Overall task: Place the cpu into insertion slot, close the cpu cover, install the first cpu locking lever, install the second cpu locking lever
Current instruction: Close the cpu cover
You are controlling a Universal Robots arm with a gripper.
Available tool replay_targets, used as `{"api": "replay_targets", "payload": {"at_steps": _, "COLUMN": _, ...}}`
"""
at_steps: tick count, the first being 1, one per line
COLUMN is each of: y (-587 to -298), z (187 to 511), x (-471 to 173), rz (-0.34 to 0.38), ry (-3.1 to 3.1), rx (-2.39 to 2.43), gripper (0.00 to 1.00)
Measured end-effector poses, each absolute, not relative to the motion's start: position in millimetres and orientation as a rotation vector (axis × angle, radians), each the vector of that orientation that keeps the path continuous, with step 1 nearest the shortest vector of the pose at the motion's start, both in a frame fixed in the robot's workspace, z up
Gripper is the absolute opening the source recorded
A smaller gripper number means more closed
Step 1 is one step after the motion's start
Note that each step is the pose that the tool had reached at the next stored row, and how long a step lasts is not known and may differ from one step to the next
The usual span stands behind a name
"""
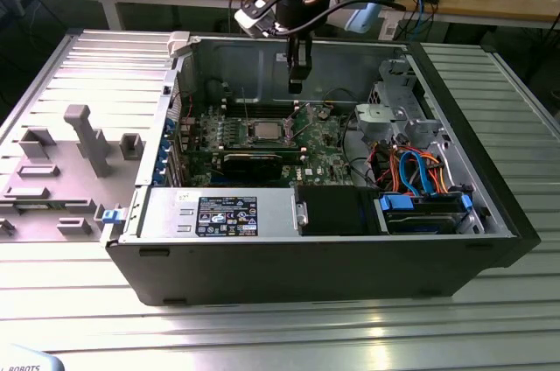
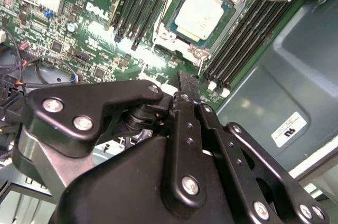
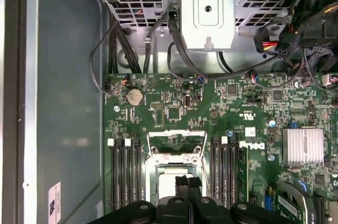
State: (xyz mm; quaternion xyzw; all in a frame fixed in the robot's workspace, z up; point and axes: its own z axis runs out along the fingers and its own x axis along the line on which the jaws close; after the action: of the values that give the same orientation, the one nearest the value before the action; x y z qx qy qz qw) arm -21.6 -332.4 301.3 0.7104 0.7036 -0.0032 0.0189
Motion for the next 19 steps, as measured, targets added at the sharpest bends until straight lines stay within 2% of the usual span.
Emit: {"api": "replay_targets", "payload": {"at_steps": 19, "y": -329, "z": 263, "x": 30, "rz": -0.016, "ry": 2.222, "rx": 2.162, "gripper": 0.11}}
